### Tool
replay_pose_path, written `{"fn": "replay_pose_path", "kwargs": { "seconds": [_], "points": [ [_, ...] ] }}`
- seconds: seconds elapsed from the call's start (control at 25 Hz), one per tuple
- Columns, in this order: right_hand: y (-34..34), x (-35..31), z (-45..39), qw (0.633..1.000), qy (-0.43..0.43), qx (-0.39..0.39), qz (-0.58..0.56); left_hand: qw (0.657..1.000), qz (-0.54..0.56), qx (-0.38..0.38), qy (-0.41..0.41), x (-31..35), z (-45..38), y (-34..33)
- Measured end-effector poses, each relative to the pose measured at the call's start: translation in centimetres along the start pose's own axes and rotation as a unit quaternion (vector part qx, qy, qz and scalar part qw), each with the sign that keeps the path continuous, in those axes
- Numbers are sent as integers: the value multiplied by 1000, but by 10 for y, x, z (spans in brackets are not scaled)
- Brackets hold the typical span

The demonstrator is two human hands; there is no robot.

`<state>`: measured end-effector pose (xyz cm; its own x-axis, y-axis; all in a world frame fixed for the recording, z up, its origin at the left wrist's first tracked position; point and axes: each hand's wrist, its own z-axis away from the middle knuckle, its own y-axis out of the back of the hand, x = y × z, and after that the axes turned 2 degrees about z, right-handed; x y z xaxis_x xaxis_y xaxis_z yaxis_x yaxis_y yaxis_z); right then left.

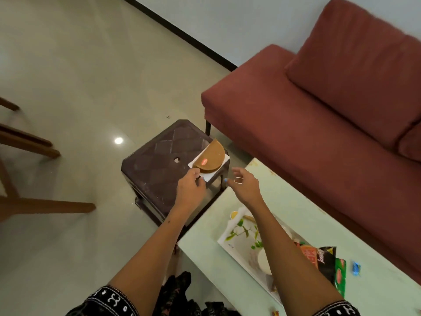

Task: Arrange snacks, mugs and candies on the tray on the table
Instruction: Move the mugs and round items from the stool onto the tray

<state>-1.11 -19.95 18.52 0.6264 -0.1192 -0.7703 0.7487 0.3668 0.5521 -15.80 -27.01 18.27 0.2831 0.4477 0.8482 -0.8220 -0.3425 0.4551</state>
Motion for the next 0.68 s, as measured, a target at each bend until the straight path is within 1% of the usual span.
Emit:
{"fn": "replay_pose_path", "kwargs": {
  "seconds": [0.16, 0.28, 0.52, 0.6, 0.68],
  "points": [
    [-40, -14, -42, 995, -84, 25, -44, 999, -27, -47, -7, -14, -48, 12],
    [-62, -14, -74, 985, -157, 38, -69, 996, -47, -74, -20, -22, -80, 12],
    [-97, -6, -128, 944, -294, 87, -120, 988, -83, -123, -36, -38, -123, 11],
    [-104, -7, -138, 921, -344, 99, -154, 982, -115, -136, -63, -43, -130, 10],
    [-108, -8, -143, 898, -371, 100, -215, 971, -158, -152, -98, -46, -134, 8]
  ]
}}
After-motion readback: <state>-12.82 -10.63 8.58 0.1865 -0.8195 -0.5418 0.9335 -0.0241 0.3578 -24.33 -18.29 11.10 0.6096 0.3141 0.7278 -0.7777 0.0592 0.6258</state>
